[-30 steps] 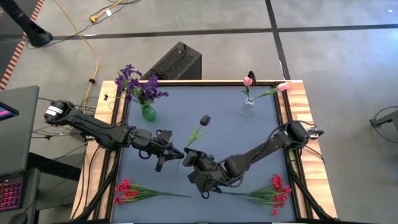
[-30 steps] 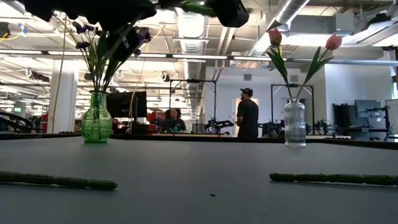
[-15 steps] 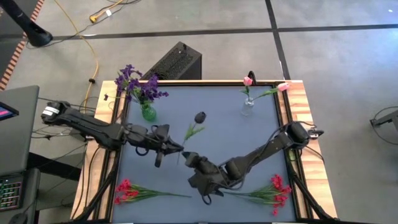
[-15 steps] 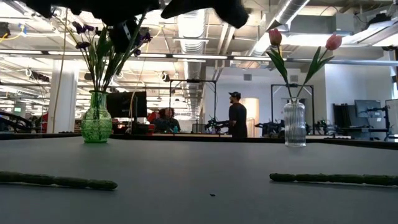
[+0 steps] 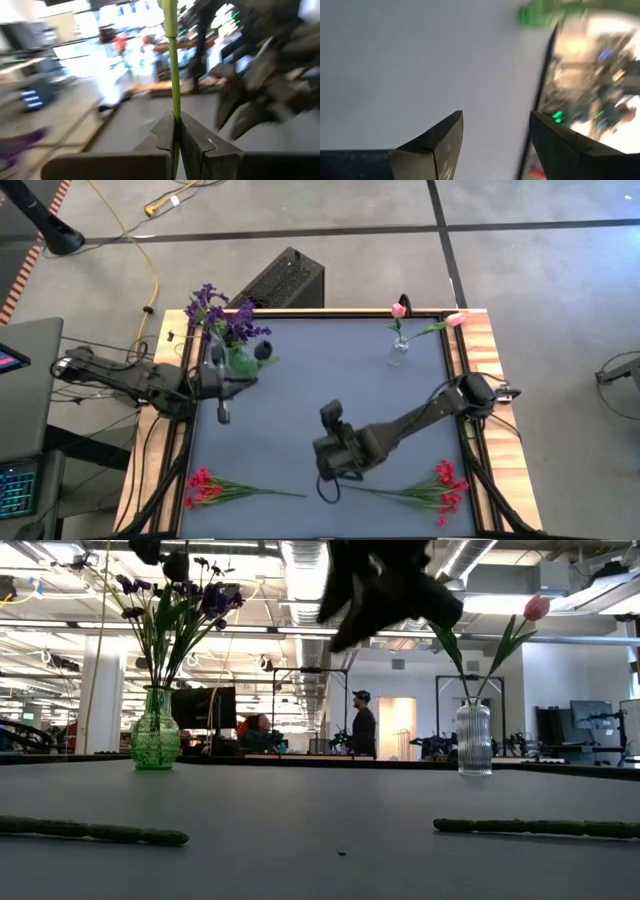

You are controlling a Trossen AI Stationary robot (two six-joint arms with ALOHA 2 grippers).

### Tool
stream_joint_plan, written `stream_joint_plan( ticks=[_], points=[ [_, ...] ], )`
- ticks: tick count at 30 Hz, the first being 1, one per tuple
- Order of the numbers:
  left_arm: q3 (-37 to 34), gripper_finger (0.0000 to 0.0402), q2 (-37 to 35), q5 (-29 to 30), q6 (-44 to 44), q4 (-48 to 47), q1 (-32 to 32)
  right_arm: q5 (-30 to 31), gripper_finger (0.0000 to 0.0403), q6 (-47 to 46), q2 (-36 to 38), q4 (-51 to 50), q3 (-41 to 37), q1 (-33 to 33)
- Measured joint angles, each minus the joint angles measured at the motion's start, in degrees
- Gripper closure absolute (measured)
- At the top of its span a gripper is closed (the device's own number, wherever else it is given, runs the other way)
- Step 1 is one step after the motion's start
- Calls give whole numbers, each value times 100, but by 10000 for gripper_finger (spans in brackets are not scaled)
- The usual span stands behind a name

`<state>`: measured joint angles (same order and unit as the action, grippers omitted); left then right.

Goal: Sort flowers into vase by color
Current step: Put the black flower into the green vase

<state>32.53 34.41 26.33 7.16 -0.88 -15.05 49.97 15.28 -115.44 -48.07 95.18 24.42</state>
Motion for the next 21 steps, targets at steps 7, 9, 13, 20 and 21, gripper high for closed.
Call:
stream_joint_plan(
  ticks=[7,9,13,20,21],
  points=[
    [-14,401,-402,1031,542,-866,123,-659,149,-814,4,-260,-2,-438],
    [-179,401,-504,1136,726,-822,172,-667,149,-871,4,-266,-2,-525],
    [-654,401,-808,1376,1101,-537,333,-704,149,-931,7,-296,-2,-670],
    [-947,401,-1398,1448,1667,-203,485,-835,149,-933,7,-310,-2,-896],
    [-995,401,-1453,1450,1682,-206,513,-878,149,-933,7,-306,-2,-931]
  ],
)
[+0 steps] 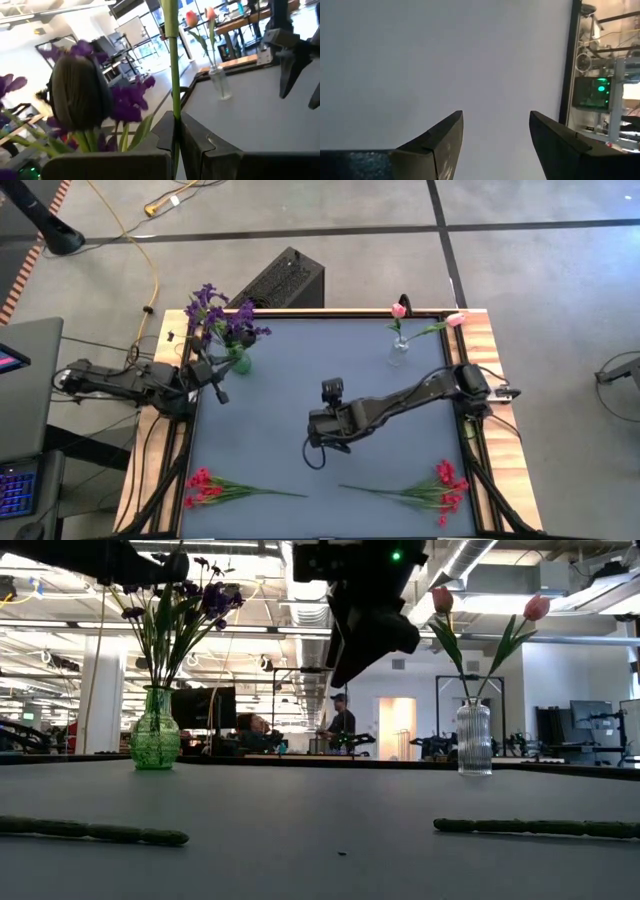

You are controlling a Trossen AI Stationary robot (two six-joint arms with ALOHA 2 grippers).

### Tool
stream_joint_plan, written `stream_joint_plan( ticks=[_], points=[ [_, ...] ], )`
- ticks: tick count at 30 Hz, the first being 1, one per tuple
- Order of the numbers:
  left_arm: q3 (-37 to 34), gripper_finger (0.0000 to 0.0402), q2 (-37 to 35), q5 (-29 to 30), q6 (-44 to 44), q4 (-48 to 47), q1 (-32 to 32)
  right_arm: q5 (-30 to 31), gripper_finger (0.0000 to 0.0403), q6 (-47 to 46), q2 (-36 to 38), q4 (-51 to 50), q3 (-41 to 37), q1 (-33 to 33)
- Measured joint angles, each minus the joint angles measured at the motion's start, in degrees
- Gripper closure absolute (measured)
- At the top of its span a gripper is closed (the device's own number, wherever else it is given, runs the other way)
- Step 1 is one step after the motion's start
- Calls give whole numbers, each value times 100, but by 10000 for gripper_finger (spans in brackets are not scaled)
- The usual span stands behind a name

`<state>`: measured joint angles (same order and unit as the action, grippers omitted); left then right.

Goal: Sort flowers into vase by color
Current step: Put the black flower into the green vase

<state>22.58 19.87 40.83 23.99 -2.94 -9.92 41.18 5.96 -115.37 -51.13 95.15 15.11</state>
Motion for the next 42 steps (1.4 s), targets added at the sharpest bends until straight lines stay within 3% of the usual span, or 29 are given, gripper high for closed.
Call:
stream_joint_plan(
  ticks=[8,20,28,38,42],
  points=[
    [-418,401,-120,19,45,148,376,-93,154,15,2,63,0,-195],
    [-518,401,-120,255,291,393,666,-135,216,301,4,109,-266,-221],
    [-601,401,-119,181,6,318,793,-248,256,328,4,600,-893,-225],
    [-1336,401,-122,241,-430,1032,1197,-334,280,343,4,689,-927,-197],
    [-1470,402,-115,489,-694,901,1377,-397,280,327,4,691,-927,-191]
  ],
)
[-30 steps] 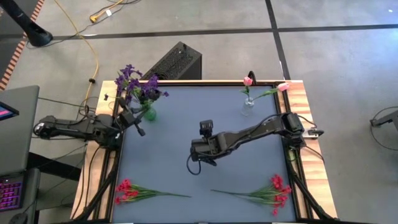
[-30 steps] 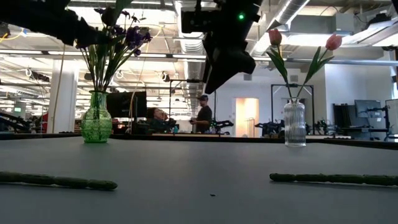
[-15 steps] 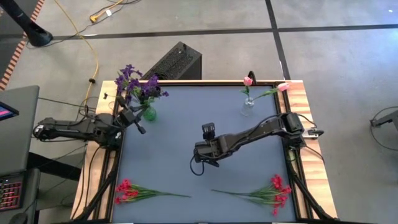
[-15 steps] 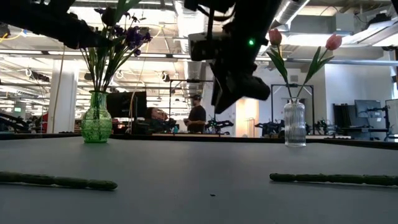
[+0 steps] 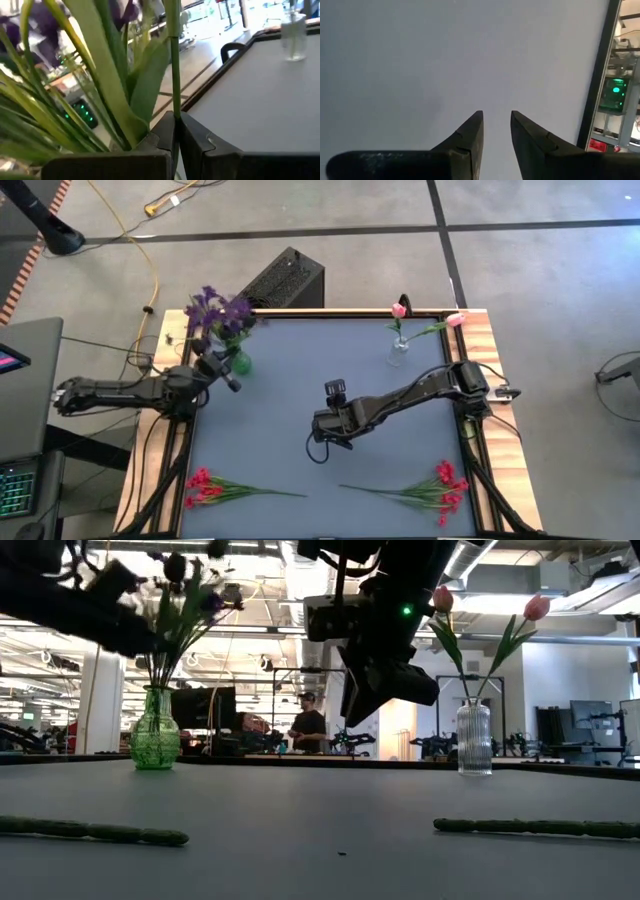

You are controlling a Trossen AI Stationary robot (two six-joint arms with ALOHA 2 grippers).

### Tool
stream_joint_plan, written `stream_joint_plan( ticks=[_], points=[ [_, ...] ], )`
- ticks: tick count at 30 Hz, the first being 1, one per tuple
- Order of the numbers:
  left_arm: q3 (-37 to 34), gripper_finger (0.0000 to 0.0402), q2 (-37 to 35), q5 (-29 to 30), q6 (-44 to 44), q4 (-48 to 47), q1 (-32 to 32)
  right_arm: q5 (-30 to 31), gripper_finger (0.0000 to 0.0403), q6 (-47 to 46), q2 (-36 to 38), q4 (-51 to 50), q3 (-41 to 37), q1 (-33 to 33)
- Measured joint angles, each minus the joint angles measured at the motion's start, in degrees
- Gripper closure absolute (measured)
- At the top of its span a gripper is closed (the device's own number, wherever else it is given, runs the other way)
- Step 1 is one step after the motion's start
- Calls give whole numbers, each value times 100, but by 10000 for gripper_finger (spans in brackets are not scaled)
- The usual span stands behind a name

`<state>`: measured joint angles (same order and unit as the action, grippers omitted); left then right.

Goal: Sort flowers into vase by color
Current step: Put the black flower into the green vase

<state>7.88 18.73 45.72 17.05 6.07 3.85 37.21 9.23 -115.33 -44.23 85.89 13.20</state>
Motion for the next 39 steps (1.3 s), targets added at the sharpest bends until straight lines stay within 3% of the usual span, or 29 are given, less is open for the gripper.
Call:
stream_joint_plan(
  ticks=[14,20,31,39],
  points=[
    [4,402,0,-203,-1223,-953,526,0,280,-17,0,33,2,16],
    [4,395,2,-326,-1367,-974,553,0,280,-17,0,35,4,19],
    [22,286,2,-587,-1471,-951,551,2,280,23,0,35,4,19],
    [463,232,2,-940,-2173,-1866,551,-96,280,168,0,25,14,89]
  ],
)
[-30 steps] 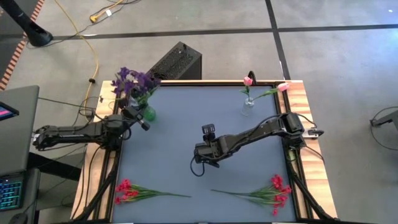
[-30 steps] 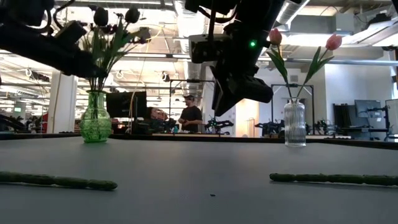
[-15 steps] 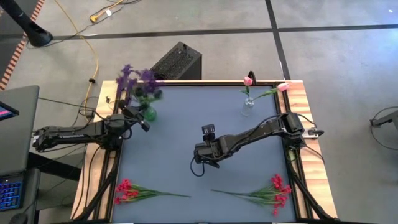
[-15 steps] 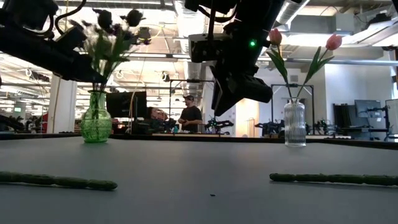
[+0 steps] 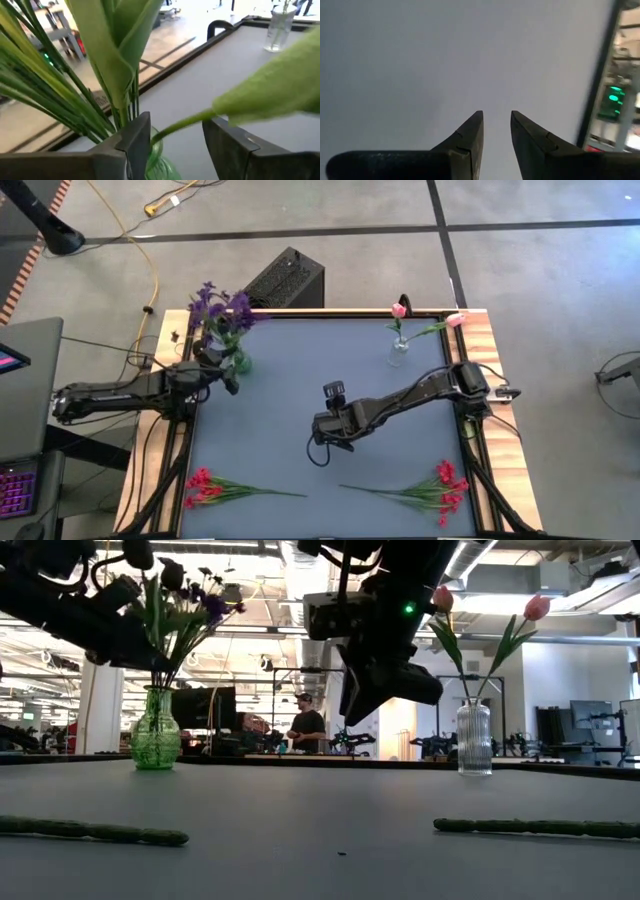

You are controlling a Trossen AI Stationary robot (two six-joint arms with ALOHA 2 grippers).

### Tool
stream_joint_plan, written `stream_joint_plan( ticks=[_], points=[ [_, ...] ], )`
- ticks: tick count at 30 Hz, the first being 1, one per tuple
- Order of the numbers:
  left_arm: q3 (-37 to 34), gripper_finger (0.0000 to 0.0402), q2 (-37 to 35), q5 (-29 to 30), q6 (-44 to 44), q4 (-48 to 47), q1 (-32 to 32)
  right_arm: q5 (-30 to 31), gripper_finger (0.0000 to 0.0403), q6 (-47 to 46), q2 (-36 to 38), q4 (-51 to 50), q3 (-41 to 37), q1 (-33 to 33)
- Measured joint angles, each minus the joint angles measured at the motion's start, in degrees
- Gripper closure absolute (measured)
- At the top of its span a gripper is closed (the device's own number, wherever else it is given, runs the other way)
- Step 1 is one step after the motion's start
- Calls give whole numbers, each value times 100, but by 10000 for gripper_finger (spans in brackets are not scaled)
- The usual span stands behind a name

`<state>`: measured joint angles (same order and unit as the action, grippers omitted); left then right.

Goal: Sort flowers into vase by color
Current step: Put the black flower into the green vase, then put the right red flowers into the transparent vase

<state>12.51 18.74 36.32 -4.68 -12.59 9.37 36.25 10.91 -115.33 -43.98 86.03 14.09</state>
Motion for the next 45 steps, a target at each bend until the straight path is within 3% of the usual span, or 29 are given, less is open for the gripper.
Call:
stream_joint_plan(
  ticks=[11,19,30,36,40,45],
  points=[
    [489,229,-1,-342,-941,-1091,0,-1195,280,-529,-2,-674,741,397],
    [937,230,139,-527,-1451,-1517,-2,-1410,280,-927,-2,-1136,960,715],
    [2461,230,1725,-1148,-2413,-3862,-1,-1419,280,-1292,-2,-1570,960,899],
    [3283,230,2635,-2231,-2280,-4987,-18,-2304,280,-1941,-2,-2012,960,967],
    [3565,230,2830,-2538,-2507,-5696,-287,-2804,280,-2439,-2,-2350,960,1093],
    [3704,230,2630,-2502,-2966,-6129,-867,-3058,280,-2744,-2,-2533,960,1343]
  ],
)
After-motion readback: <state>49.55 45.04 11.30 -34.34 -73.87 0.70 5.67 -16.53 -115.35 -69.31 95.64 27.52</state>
